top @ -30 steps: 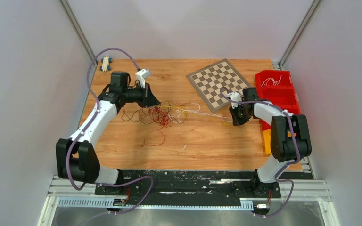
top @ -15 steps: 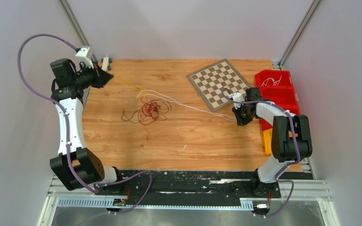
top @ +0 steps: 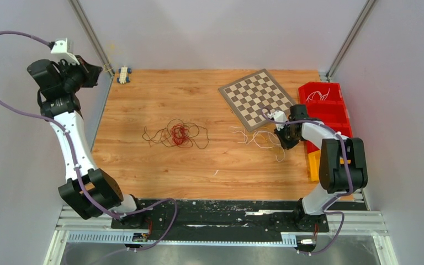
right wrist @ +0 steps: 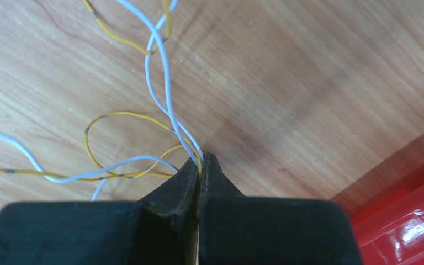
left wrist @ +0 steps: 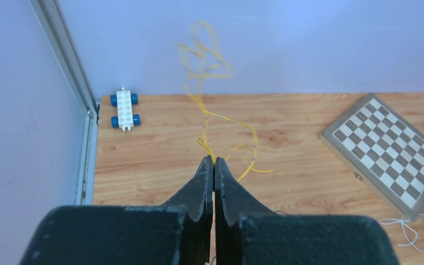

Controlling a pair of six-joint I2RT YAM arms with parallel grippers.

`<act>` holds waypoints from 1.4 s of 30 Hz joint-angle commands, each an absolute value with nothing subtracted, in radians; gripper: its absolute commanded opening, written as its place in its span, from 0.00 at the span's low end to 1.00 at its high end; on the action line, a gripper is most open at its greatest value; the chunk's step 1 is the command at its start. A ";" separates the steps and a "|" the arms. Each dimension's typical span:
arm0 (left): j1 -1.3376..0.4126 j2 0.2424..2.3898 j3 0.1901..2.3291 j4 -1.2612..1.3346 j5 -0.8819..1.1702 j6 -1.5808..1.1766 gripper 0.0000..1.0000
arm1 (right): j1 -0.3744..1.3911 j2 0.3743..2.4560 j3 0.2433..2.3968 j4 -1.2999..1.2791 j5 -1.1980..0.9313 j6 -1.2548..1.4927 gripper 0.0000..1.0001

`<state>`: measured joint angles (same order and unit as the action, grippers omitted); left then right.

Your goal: Untangle the cables

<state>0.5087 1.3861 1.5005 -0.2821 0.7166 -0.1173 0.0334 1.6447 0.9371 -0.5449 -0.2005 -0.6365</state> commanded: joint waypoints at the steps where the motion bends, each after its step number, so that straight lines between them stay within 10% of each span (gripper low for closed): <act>1: 0.522 1.395 1.551 -0.189 0.785 -0.202 0.00 | 0.027 1.606 0.940 -0.622 -0.266 -0.663 0.00; 6: 0.428 1.353 1.505 -0.171 0.964 -0.257 0.00 | 0.101 1.541 1.070 -0.765 -0.627 -0.615 0.02; 10: 0.275 1.303 1.445 -0.186 0.991 -0.254 0.00 | 0.167 1.497 1.219 -0.830 -0.804 -0.551 0.74; 12: 0.204 1.287 1.421 -0.220 0.996 -0.238 0.00 | 0.172 1.478 1.305 -0.828 -0.856 -0.506 0.89; 26: -0.310 1.335 1.311 -0.127 0.990 -0.387 0.00 | 0.465 1.480 1.684 -0.573 -0.870 -0.280 1.00; 33: -0.396 1.391 1.367 -0.101 1.060 -0.435 0.00 | 0.520 1.520 1.615 -0.573 -0.794 -0.344 0.92; 42: -0.402 1.448 1.434 -0.047 1.072 -0.514 0.00 | 0.507 1.448 1.526 -0.632 -0.809 -0.372 0.01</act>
